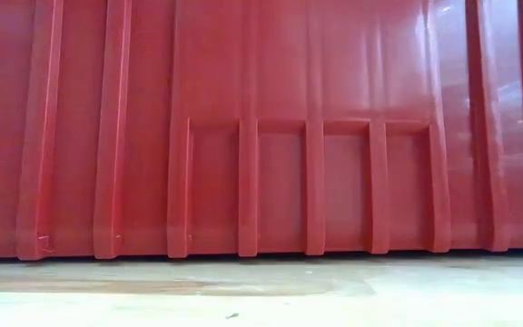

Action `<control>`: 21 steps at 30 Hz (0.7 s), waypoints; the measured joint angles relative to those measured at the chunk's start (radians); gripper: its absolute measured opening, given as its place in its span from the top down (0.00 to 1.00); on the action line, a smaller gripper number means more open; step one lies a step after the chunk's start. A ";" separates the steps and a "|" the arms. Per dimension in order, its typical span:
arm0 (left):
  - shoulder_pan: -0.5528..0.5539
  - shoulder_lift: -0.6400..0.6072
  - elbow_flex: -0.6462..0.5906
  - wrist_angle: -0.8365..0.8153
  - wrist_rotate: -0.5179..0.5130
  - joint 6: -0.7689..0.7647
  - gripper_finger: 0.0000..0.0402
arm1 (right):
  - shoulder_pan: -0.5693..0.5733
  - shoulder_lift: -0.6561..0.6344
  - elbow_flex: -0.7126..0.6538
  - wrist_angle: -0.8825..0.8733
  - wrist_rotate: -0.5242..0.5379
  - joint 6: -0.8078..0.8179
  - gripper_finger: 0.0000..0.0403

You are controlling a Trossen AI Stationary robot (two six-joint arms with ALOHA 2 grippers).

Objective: Sort Items/Unsort Items

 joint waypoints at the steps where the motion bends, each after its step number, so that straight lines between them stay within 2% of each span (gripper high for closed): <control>1: 0.011 0.040 0.006 0.027 -0.001 -0.030 0.97 | 0.000 0.000 0.000 0.000 0.000 0.000 1.00; 5: 0.041 0.188 0.054 0.205 -0.022 -0.119 0.90 | 0.000 0.000 0.000 0.000 0.000 0.000 1.00; 8: 0.052 0.279 0.096 0.341 -0.023 -0.120 0.85 | 0.000 -0.001 0.000 0.012 -0.001 0.000 1.00; 11: 0.053 0.341 0.140 0.432 -0.011 -0.060 0.82 | -0.001 -0.001 0.000 0.034 -0.002 0.015 1.00; 12: 0.053 0.355 0.151 0.449 -0.011 -0.036 0.82 | -0.001 -0.001 0.000 0.052 -0.009 0.072 1.00; 14: 0.056 0.374 0.175 0.454 -0.010 -0.003 0.82 | 0.000 0.000 0.000 0.166 -0.026 0.311 1.00; 17: 0.076 0.394 0.194 0.449 -0.011 0.038 0.83 | -0.001 -0.002 0.000 0.428 -0.028 0.886 1.00; 18: 0.087 0.398 0.197 0.448 -0.011 0.043 0.84 | -0.002 0.000 0.001 0.526 -0.028 1.015 1.00; 21: 0.126 0.400 0.201 0.445 0.012 0.042 0.86 | -0.004 0.007 0.008 0.791 -0.068 1.073 1.00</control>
